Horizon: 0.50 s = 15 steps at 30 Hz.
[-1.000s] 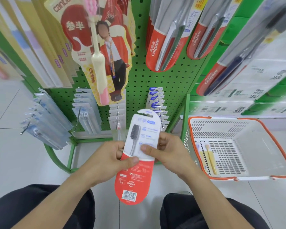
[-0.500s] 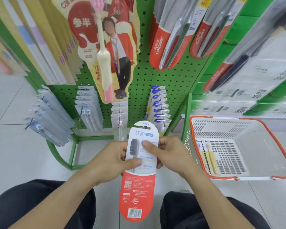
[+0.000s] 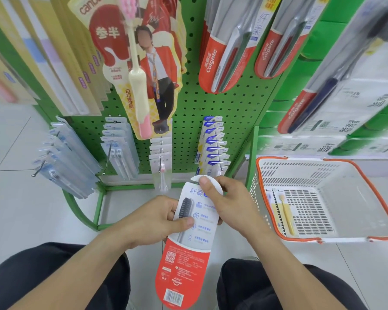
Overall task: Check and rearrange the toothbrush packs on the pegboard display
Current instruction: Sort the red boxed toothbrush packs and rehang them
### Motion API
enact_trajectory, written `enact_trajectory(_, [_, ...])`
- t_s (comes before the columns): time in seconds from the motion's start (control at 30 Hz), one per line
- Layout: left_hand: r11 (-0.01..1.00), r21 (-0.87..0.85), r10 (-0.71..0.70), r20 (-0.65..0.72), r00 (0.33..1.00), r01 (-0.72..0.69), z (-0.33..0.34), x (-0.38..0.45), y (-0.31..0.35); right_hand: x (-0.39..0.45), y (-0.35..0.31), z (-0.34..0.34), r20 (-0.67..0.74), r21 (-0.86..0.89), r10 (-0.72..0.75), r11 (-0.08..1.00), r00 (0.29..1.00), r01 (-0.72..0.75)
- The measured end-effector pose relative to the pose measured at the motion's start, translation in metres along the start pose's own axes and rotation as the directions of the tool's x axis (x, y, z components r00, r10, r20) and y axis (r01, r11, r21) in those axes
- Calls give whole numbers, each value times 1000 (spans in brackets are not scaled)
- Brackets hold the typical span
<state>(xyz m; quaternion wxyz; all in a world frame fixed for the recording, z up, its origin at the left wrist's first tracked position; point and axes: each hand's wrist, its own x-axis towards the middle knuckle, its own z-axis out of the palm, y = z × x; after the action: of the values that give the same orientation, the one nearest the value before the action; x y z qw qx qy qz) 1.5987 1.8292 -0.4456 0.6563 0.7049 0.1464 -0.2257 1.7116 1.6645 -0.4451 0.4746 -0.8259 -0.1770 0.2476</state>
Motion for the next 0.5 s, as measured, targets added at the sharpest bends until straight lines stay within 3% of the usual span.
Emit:
enact_trajectory(0.13, [1000, -4, 28, -102, 994, -28, 1, 2, -2, 2, 3, -1, -17, 9, -32, 999, 999, 33])
enact_trajectory(0.3, [996, 27, 93, -254, 963, -89, 8, 6, -3, 4, 3, -2, 8, 190, 30, 981, 1000, -31])
enact_trajectory(0.43, [908, 377, 349, -436, 830, -184, 16, 13, -13, 5, 6, -2, -27, 239, 40, 970, 999, -33])
enact_trajectory(0.5, [777, 590, 509, -381, 772, -222, 20, 14, -14, 5, 5, -1, -49, 309, 51, 950, 998, -33])
